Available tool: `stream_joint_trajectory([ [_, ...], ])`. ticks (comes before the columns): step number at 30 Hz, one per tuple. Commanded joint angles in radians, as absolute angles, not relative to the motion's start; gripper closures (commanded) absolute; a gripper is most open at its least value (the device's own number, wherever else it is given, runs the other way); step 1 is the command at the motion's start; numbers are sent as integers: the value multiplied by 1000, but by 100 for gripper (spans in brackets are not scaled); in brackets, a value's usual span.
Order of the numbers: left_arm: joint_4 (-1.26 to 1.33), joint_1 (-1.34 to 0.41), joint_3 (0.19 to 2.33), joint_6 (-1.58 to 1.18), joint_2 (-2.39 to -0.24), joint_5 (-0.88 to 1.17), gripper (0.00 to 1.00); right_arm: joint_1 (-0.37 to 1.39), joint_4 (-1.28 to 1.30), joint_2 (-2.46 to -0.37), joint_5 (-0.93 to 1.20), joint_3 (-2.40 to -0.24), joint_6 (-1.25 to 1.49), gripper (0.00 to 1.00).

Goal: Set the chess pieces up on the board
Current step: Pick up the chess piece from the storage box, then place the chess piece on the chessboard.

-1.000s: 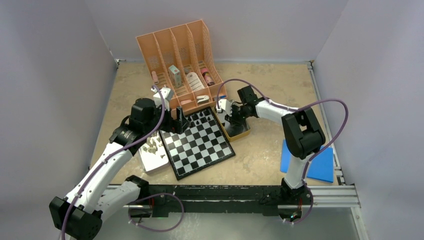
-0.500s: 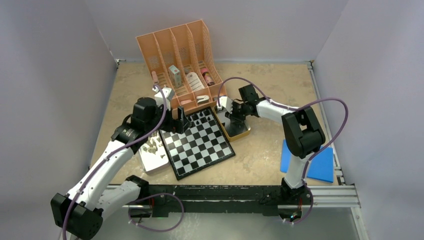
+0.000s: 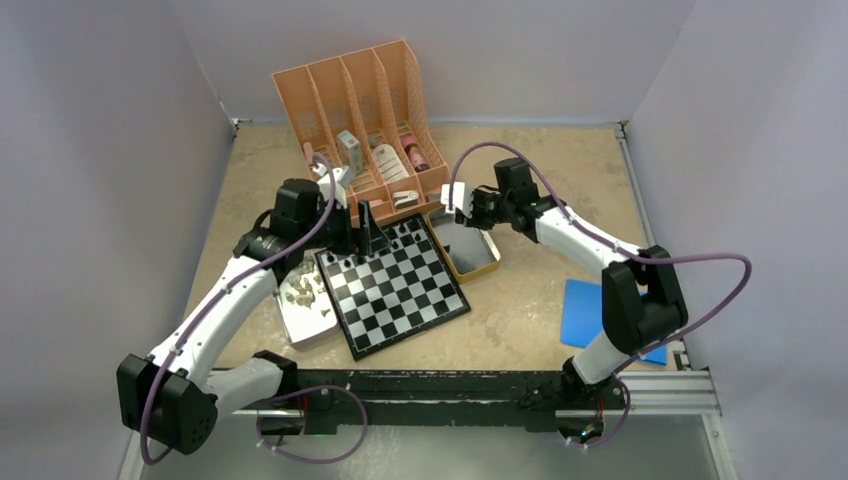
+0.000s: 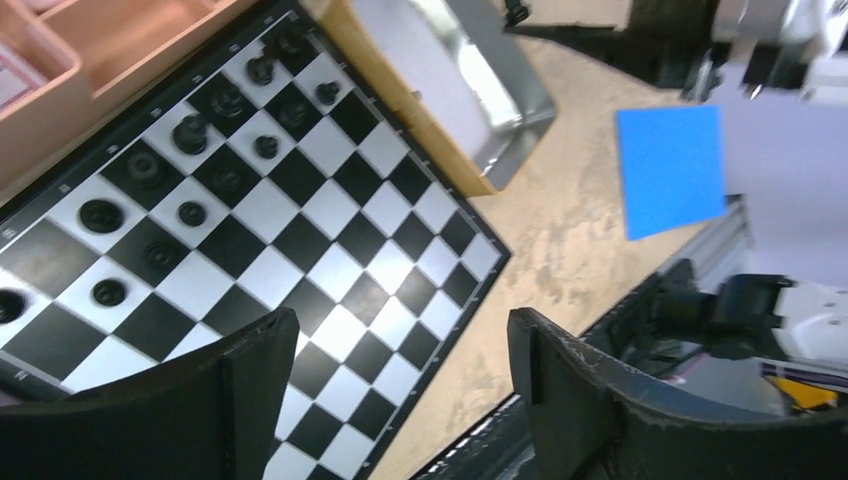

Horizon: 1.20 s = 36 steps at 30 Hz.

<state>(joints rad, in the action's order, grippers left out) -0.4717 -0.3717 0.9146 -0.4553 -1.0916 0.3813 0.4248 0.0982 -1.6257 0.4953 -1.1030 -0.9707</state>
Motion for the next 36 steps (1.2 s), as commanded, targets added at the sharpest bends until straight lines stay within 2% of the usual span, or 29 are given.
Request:
stream_joint_trajectory([
  [1,-391,-337,993,-545,-1108,571,27,451,26,-1527,594,-1061,-1009,85],
  [12,-227,-270,1047,-645,-1217,872,53,597,-96,-1395,612,-976,-994,84],
  [21,-110,-271,1028,-662,-1330,1056,58,649,-162,-1359,655,-956,-980,82],
  [27,-81,-272,1038,-627,-1378,1065,64,656,-163,-1355,677,-949,-990,82],
  [36,-57,-272,1052,-618,-1451,1097,66,659,-163,-1351,699,-951,-997,82],
])
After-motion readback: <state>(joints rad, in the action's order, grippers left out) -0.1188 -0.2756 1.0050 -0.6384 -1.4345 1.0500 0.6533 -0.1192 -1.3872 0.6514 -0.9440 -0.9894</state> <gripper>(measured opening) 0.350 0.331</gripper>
